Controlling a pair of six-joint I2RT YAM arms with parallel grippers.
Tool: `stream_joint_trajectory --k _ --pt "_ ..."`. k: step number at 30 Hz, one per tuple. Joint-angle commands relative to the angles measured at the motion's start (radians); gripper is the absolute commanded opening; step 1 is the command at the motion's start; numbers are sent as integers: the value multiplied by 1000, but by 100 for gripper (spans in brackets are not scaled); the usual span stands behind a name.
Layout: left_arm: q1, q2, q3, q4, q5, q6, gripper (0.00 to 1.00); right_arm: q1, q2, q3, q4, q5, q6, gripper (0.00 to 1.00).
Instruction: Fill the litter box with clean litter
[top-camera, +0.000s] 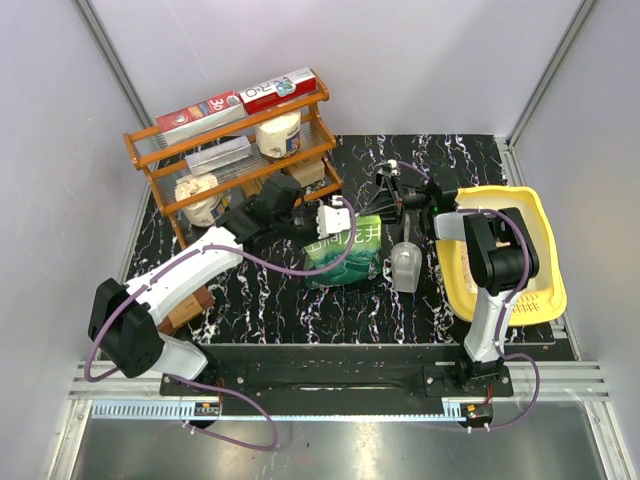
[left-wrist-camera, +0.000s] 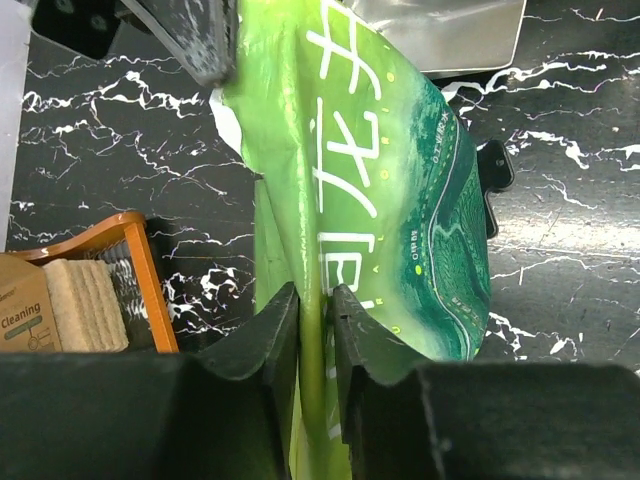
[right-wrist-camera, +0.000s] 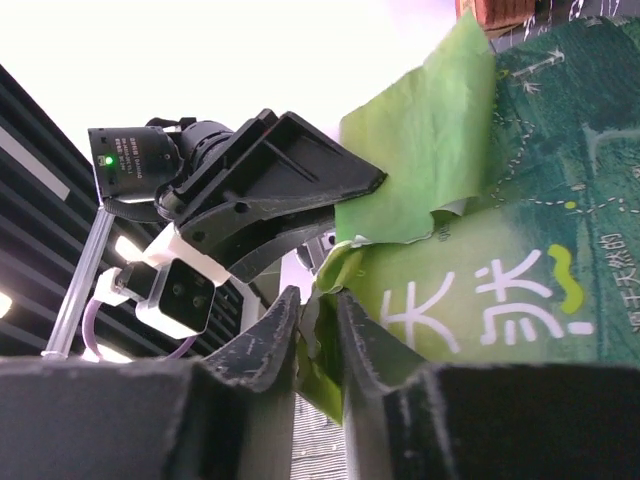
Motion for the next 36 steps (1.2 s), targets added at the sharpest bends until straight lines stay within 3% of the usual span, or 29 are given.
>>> stream_joint_trajectory --k 1,4,12,23,28,31,32,33,35,36 --pt "6 23 76 -19 -21 -8 17 -39 -70 80 206 -55 44 29" --pt "14 37 90 -43 11 -46 13 -68 -70 136 317 -66 64 36" --pt "28 37 107 -79 83 -86 12 -115 -78 266 318 -88 -13 35" --pt "106 52 139 -94 197 -166 13 -187 57 832 317 -186 -22 38" --pt "112 57 152 -105 218 -167 15 -154 10 895 311 -160 -33 48" --pt "112 60 161 -120 243 -164 17 -134 -24 980 234 -106 -47 52" --pt "112 63 162 -120 252 -164 17 -132 -38 981 111 -82 -177 50" --pt "112 67 164 -122 252 -170 17 -135 -84 964 34 -10 -261 94" --pt "114 75 170 -120 253 -178 18 -105 -92 987 -228 24 -391 100" --pt "112 84 179 -123 256 -181 18 -89 -83 1002 -260 27 -404 100"
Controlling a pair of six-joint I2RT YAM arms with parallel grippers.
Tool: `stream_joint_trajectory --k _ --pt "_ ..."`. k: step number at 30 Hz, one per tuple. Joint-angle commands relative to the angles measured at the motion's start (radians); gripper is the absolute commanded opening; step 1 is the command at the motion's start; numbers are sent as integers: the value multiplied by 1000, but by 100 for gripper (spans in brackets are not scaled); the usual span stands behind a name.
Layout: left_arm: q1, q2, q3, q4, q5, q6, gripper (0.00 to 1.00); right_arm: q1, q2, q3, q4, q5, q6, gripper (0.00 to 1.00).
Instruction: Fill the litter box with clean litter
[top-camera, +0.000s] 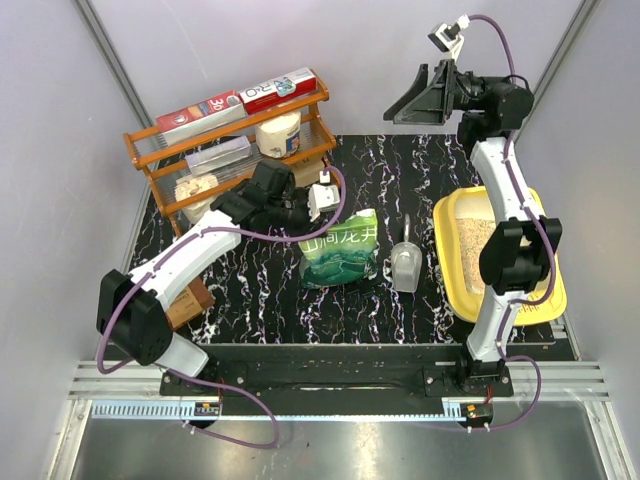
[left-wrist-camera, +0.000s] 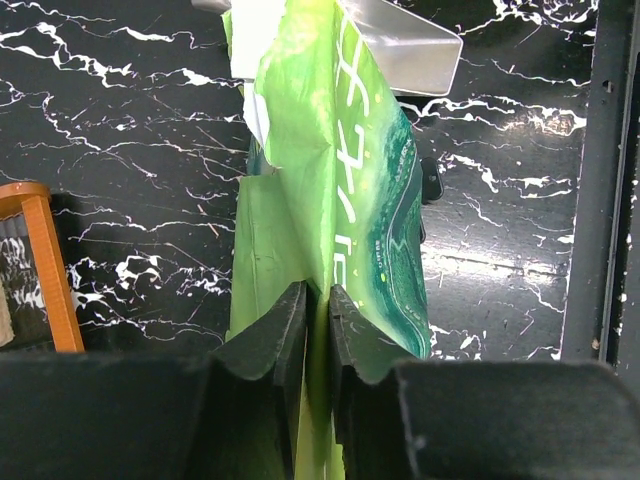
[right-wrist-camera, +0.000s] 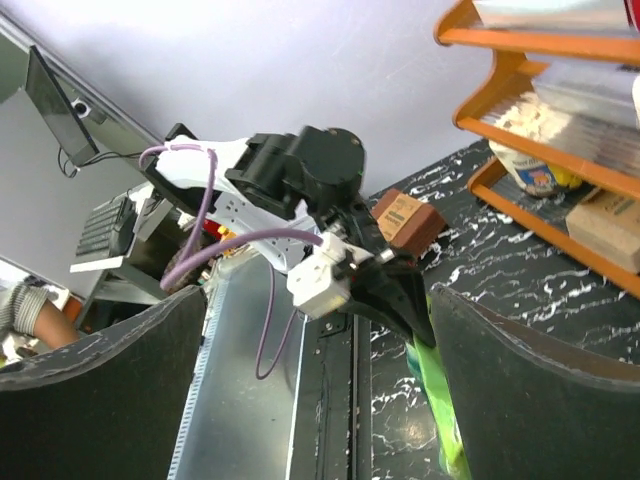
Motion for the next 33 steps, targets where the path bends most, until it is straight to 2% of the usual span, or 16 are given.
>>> stream_joint_trajectory --k 1,3,5,7,8,9,11,14,16,17,18,20,21,25,28,33 --pt "10 16 72 10 65 -19 18 55 -74 138 -303 26 -239 100" --pt "8 28 91 5 71 -21 18 55 -21 227 -444 58 -359 100" --pt "8 37 98 5 69 -27 18 22 -11 339 -785 180 -634 100" --pt "10 46 106 5 69 -32 18 -6 -65 362 -1043 556 -868 100" --pt "10 52 112 4 65 -33 18 0 -82 384 -1292 700 -1139 100" --pt "10 53 114 5 65 -33 18 9 -124 378 -1302 880 -1244 100" --pt "8 46 115 5 52 -32 18 23 -171 242 -1148 852 -1431 100" --pt "13 40 109 4 55 -32 18 32 -278 -17 -972 747 -1498 100" --pt "17 42 109 5 58 -36 17 64 -379 -192 -960 723 -1603 100" --pt "18 48 111 5 68 -45 17 96 -416 -235 -1074 723 -1905 100" --pt "21 48 112 14 72 -53 17 209 -503 -362 -1137 938 -2102 98" --pt "27 54 115 27 83 -76 17 300 -613 -522 -1112 1133 -2464 99" --pt "30 56 118 36 88 -82 17 306 -646 -626 -1123 1119 -2507 97" --pt "44 68 138 45 121 -107 17 313 -770 -739 -1439 1019 -2590 87" --pt "53 74 146 45 140 -116 17 329 -850 -803 -1614 890 -2713 86" --pt "64 71 138 45 157 -121 17 366 -849 -811 -1661 885 -2731 73"
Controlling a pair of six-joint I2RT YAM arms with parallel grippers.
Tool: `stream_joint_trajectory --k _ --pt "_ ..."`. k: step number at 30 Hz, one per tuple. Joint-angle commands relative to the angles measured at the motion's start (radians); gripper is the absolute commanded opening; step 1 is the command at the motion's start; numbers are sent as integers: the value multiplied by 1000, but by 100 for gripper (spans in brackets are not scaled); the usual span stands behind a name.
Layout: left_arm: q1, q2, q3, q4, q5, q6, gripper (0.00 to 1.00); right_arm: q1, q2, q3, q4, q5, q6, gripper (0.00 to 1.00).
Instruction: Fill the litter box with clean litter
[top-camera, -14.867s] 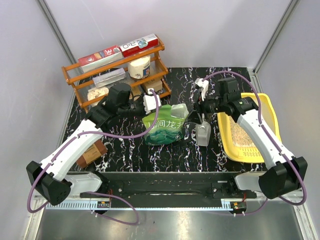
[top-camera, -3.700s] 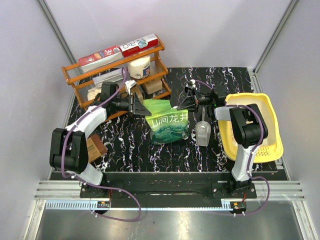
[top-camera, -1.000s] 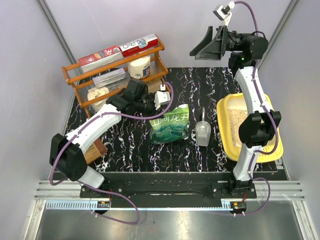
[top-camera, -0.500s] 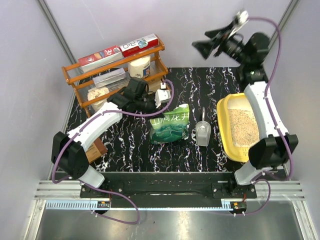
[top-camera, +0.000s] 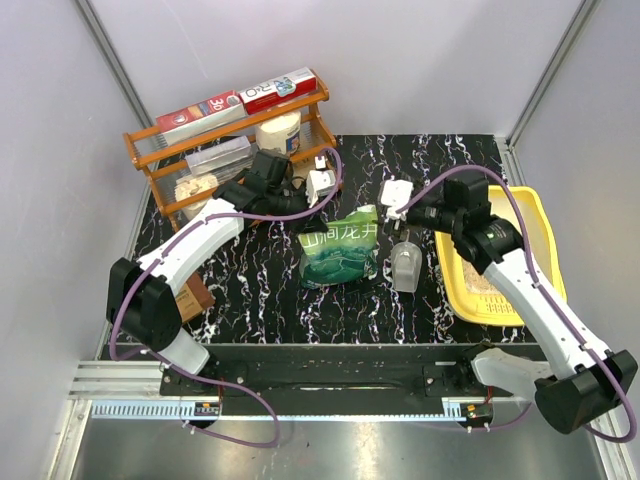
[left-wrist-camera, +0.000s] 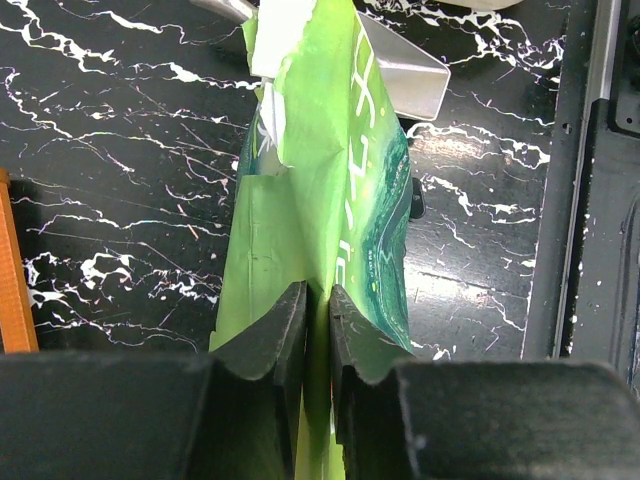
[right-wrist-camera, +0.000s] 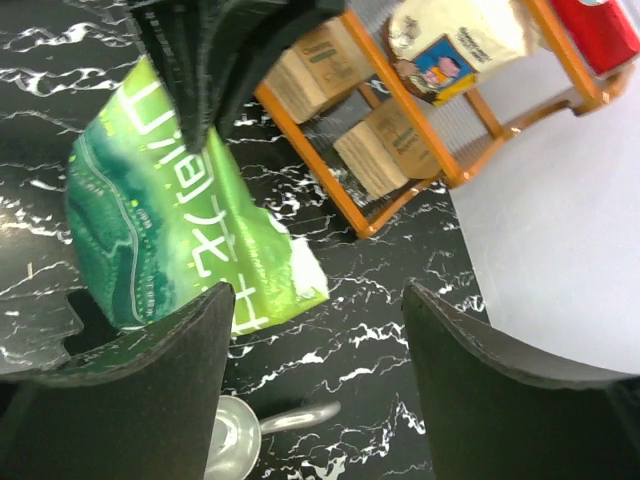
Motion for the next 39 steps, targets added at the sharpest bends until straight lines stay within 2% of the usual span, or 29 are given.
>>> stream_joint_trajectory --k 1,18,39 --pt "13 -16 51 75 75 -19 18 25 13 7 -88 -44 -122 71" --pt "21 3 52 75 119 -79 17 48 125 -19 -80 -106 -305 62" --pt "53 44 91 18 227 -106 17 51 200 -85 -47 -135 -455 63"
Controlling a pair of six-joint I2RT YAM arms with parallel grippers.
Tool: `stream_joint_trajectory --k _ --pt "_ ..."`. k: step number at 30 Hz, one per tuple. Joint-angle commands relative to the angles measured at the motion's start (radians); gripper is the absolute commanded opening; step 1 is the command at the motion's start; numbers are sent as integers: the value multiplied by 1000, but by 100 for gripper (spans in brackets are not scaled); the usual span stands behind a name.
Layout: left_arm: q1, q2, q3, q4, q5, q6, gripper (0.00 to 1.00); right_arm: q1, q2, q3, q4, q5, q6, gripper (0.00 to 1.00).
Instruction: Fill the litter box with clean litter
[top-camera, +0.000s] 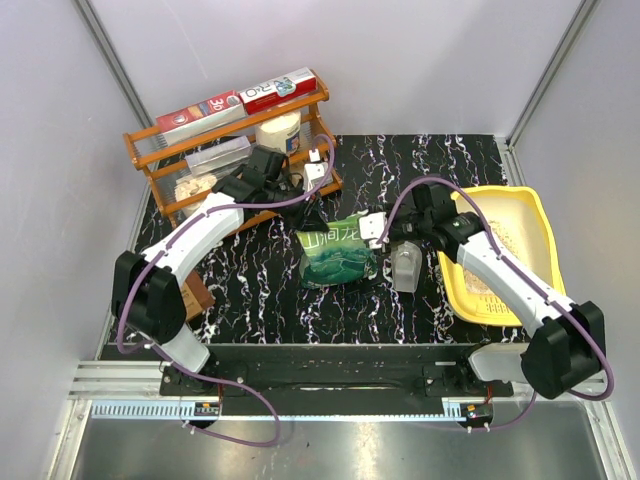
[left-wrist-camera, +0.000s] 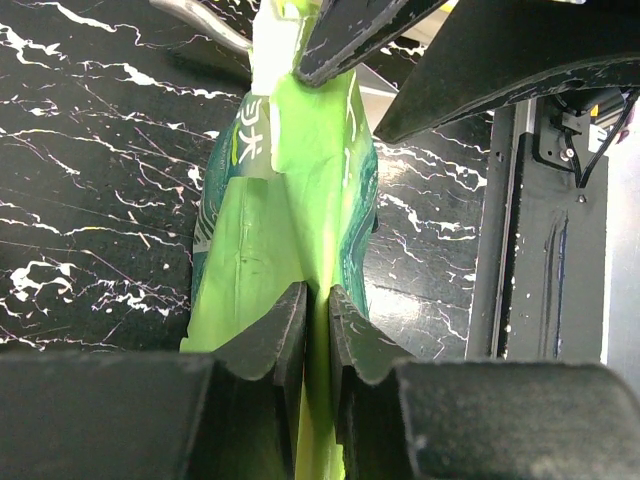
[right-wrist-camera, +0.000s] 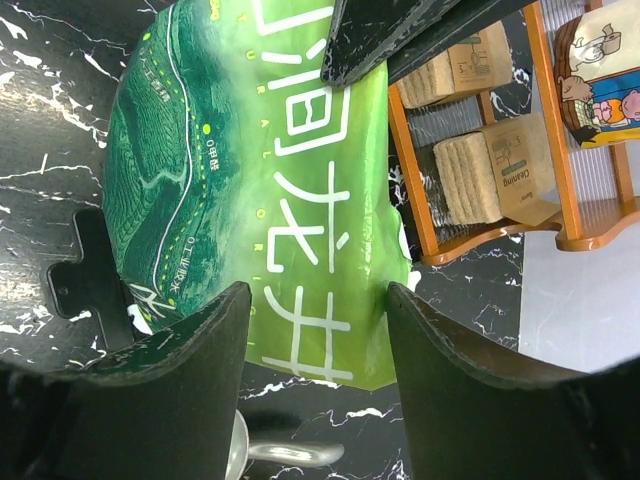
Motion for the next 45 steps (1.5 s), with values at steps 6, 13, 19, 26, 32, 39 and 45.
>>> stream_joint_trajectory --k 6,13,19,26,32,39,45 --pt "13 -7 55 17 102 17 18 8 49 -3 100 -4 40 64" --pt "12 -15 52 -2 103 43 18 8 81 16 97 2 65 59" --pt "12 -25 47 -28 93 72 24 8 121 68 -4 34 77 43" --pt "12 -48 40 -173 31 276 27 6 155 141 -31 46 209 34" --pt "16 -78 -9 -226 -26 377 23 6 204 247 -101 -20 370 20" --pt "116 -137 -74 -218 -35 380 0 3 262 309 -161 -133 510 0" --pt "189 -186 -81 -227 -24 382 0 8 383 471 -136 -247 714 0"
